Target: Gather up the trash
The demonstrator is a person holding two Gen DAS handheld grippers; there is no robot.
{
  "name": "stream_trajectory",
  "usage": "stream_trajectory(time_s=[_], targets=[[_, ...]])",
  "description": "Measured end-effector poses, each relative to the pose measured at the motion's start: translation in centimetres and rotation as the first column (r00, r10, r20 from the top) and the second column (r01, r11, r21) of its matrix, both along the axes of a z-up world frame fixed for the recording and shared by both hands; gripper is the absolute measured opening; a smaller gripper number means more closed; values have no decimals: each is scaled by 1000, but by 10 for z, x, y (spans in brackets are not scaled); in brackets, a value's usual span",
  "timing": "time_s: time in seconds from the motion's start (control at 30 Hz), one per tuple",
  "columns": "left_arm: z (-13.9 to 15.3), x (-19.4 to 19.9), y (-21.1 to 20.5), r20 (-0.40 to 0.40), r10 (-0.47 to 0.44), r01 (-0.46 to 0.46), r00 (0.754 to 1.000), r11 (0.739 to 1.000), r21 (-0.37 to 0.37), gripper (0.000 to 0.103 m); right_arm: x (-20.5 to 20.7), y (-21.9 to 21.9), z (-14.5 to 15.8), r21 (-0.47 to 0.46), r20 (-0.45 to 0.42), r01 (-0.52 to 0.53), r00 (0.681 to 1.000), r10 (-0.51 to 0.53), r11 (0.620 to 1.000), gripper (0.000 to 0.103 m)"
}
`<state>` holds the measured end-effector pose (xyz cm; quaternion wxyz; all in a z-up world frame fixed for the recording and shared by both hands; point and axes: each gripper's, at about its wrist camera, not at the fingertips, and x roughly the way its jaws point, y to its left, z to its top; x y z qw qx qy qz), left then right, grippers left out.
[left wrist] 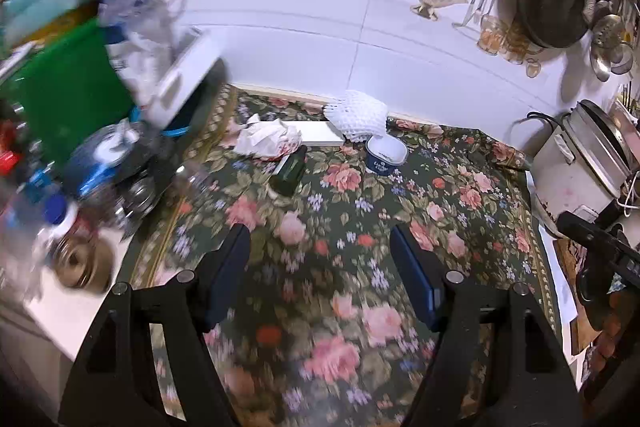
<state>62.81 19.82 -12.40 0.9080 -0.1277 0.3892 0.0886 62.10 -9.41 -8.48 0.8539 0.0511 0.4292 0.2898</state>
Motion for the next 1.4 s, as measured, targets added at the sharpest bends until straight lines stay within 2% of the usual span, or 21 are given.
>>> stream_trajectory(time_s=[0.13,0.4,0.53,0.7,0.8,0.87,1.0,1.03,1.17,1.4], targets=[[-19,43,25,-35,-52,52,998,999,-10,71,41,33,-18,2,-59,56,997,-56,998,51],[-82,122,66,-132,-113,109,985,993,-37,71,119,94,-68,-20,-134,129,982,-130,992,51],[-109,149,76,-159,-134,127,978,990,-54,71,148,117,-98,-79,-154,148,975,-159,986,51],[-137,173,83,-191,-141,130,971,989,-69,71,172,130,-128,-91,-211,170,960,-186,981,51],[-147,183,84,-184,-146,134,972,988,-78,70,179,136,-138,-96,-237,163,954,-181,982,42],[-151,187,84,-187,-146,134,971,988,-76,65,179,140,-144,-103,-252,143,953,-165,984,29],[-154,193,78,-187,-168,154,968,984,-86,51,173,141,-145,-118,-248,121,958,-147,986,12],[-154,193,75,-185,-174,163,967,984,-76,43,170,140,-143,-120,-241,118,960,-144,986,8],[-155,191,68,-200,-176,168,964,984,-52,41,153,127,-134,-116,-225,114,965,-138,987,6],[-137,160,52,-184,-172,155,968,983,-103,41,117,89,-114,-117,-198,111,971,-133,987,6]])
